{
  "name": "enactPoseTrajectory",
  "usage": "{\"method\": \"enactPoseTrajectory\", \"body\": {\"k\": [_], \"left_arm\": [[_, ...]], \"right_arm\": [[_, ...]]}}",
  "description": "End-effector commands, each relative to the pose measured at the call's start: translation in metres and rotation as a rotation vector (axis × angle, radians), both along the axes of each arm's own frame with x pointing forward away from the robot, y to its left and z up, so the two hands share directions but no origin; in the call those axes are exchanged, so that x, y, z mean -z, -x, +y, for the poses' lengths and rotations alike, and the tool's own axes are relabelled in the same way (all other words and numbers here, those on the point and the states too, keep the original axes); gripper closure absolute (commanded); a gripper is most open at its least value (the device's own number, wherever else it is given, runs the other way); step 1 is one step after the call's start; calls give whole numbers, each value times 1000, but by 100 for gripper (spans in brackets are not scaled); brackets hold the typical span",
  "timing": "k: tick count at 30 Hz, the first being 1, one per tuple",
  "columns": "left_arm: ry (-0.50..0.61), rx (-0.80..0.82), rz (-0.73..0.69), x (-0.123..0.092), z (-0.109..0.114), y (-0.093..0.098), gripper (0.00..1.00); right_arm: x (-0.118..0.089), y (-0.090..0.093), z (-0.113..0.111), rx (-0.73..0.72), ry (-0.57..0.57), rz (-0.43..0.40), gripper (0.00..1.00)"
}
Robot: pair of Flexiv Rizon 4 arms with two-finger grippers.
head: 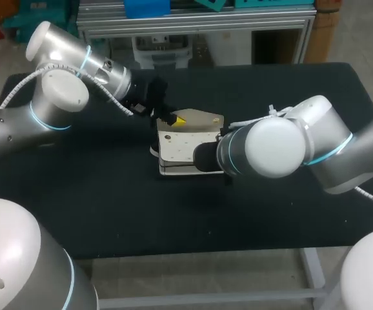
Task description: Pick up the bag, open it, inspect its contents, close it, and place it on the opposite side
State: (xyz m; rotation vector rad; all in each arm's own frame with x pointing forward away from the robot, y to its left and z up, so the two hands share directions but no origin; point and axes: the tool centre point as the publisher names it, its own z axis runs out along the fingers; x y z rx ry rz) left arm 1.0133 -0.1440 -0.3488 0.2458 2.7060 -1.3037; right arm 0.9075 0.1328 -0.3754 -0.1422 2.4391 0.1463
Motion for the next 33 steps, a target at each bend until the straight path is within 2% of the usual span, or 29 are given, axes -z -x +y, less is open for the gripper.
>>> {"method": "enactPoseTrajectory", "body": {"k": [1, 6, 16, 18, 19, 21, 22, 25, 26, 28, 32, 33], "left_arm": [[37, -88, -167, 7, 1, 33, 100], [17, -109, -274, 11, -7, 45, 100], [-38, -118, -350, 6, -7, 52, 100], [-36, -124, -351, 2, -5, 51, 75], [-30, -125, -346, -1, -4, 50, 59], [-22, -139, -336, -5, -2, 48, 36], [-12, -134, -320, -7, -1, 47, 31], [-12, -135, -309, -14, 1, 45, 36], [-12, -137, -315, -16, 2, 44, 46], [-14, -135, -319, -20, 2, 43, 55], [-28, -134, -324, -25, 3, 38, 58], [-33, -135, -323, -25, 2, 36, 63]], "right_arm": [[3, -2, 2, 0, 1, -1, 100], [3, -2, 2, 0, 1, -1, 100], [3, -2, 2, 0, 1, -1, 100], [3, -2, 2, 0, 1, -1, 100], [3, -2, 2, 0, 1, -1, 100], [3, -2, 2, 0, 1, -1, 100], [3, -2, 2, 0, 1, -1, 100], [3, -2, 2, 0, 1, -1, 100], [3, -2, 2, 0, 1, -1, 100], [3, -2, 2, 0, 1, -1, 100], [3, -2, 2, 0, 1, -1, 100], [3, -2, 2, 0, 1, -1, 100]]}}
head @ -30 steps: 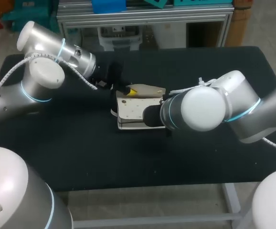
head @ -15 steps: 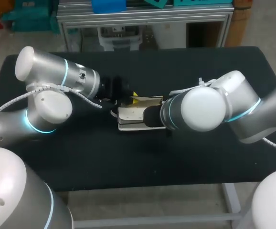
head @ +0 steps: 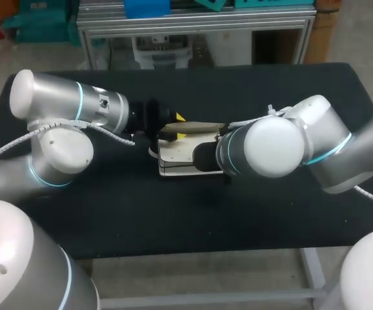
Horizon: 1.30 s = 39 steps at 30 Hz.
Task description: Pick up the bag, open it, inspect its contents, close it, and place it on the opposite side
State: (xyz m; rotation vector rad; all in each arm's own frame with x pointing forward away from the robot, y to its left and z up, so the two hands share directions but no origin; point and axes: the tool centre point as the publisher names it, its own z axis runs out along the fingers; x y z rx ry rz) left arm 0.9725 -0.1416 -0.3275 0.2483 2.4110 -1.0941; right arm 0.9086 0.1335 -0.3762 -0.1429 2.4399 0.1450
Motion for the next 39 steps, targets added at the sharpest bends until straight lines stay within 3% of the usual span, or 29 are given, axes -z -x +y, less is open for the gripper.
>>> {"method": "enactPoseTrajectory", "body": {"k": [1, 3, 11, 13, 14, 20, 25, 37, 38, 39], "left_arm": [[-19, -4, 11, -4, 0, -7, 71], [-21, -4, 15, -4, 0, -10, 79], [-29, 7, 15, -7, 0, -11, 79], [-32, 9, 14, -8, 0, -10, 88], [-34, 9, 12, -8, 0, -9, 100], [-56, 47, -11, -2, 0, 10, 100], [-122, 80, -42, 16, -7, 29, 100], [-180, 146, 15, 38, -12, 40, 100], [-183, 147, 13, 38, -12, 41, 99], [-187, 150, 10, 38, -11, 42, 85]], "right_arm": [[2, -1, 1, 0, 0, -2, 100], [2, -1, 1, 0, 0, -2, 100], [2, -1, 1, 0, 0, -2, 100], [2, -1, 1, 0, 0, -2, 100], [2, -1, 1, 0, 0, -2, 100], [2, -1, 1, 0, 0, -2, 100], [2, -1, 1, 0, 0, -2, 100], [2, -1, 1, 0, 0, -2, 100], [2, -1, 1, 0, 0, -2, 100], [2, -1, 1, 0, 0, -2, 100]]}}
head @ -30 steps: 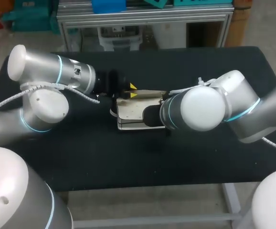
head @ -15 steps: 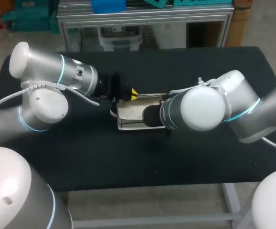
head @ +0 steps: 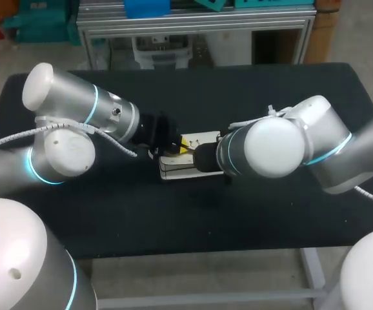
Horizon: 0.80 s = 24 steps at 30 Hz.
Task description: Pick up the bag, open it, inspect its contents, close it, and place it on the opposite side
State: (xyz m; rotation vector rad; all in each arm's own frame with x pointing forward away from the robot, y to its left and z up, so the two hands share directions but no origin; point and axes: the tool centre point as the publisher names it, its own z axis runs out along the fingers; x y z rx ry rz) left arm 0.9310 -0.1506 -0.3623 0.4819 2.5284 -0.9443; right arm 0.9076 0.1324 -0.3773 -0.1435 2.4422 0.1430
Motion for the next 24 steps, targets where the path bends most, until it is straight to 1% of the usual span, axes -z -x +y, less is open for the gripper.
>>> {"method": "enactPoseTrajectory", "body": {"k": [1, 2, 5, 9, 13, 14, 16, 18, 19, 21, 24], "left_arm": [[-13, 7, 1, 2, 0, 1, 79], [-7, 3, -3, -1, 2, 0, 75], [16, -5, -16, -11, 6, -1, 67], [42, -11, -32, -22, 8, -3, 66], [50, -20, -55, -27, 6, -8, 70], [51, -21, -56, -27, 5, -10, 74], [51, -23, -58, -27, 3, -14, 78], [50, -27, -60, -26, 1, -17, 86], [49, -29, -61, -25, 1, -18, 100], [42, -20, -55, -24, 1, -17, 100], [21, 5, -34, -18, 2, -9, 100]], "right_arm": [[1, -2, 2, 0, -2, -4, 100], [1, -2, 2, 0, -2, -4, 100], [1, -2, 2, 0, -2, -4, 100], [1, -2, 2, 0, -2, -4, 100], [1, -2, 2, 0, -2, -4, 100], [1, -2, 2, 0, -2, -4, 100], [1, -2, 2, 0, -2, -4, 100], [1, -2, 2, 0, -2, -4, 100], [1, -2, 2, 0, -2, -4, 100], [1, -2, 2, 0, -2, -4, 100], [1, -2, 2, 0, -2, -4, 100]]}}
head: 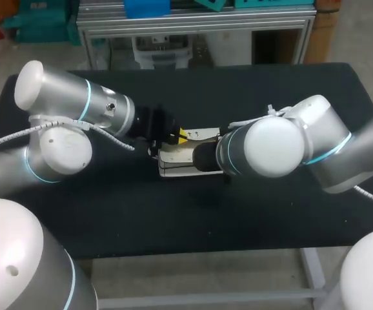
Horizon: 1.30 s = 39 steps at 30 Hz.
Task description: Pick up the bag, open it, inspect its contents, close it, and place it on the opposite side
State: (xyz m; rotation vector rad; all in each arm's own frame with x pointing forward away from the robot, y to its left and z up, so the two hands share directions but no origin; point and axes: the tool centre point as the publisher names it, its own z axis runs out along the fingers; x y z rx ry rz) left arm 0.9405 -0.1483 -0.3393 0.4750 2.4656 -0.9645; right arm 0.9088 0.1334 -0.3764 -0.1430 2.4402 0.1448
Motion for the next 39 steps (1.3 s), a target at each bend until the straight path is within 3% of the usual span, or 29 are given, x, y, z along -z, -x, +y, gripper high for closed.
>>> {"method": "enactPoseTrajectory", "body": {"k": [1, 9, 16, 17, 18, 27, 32, 37, 39], "left_arm": [[-24, 16, 14, 7, 0, 2, 100], [-89, 67, 61, 27, 1, 16, 100], [-52, 69, 45, 13, 2, 15, 100], [-50, 67, 39, 10, 3, 14, 75], [-46, 66, 31, 9, 3, 15, 64], [-16, 54, 12, -1, 3, 10, 62], [20, 56, 42, -13, 8, 11, 51], [63, 35, 88, -23, 15, 8, 30], [79, 35, 121, -30, 17, 6, 13]], "right_arm": [[2, -1, 1, 0, -1, -2, 100], [2, -1, 1, 0, -1, -2, 100], [2, -1, 1, 0, -1, -2, 100], [2, -1, 1, 0, -1, -2, 100], [2, -1, 1, 0, -1, -2, 100], [2, -1, 1, 0, -1, -2, 100], [2, -1, 1, 0, -1, -2, 100], [2, -1, 1, 0, -1, -2, 100], [1, -1, 2, -1, 0, -3, 100]]}}
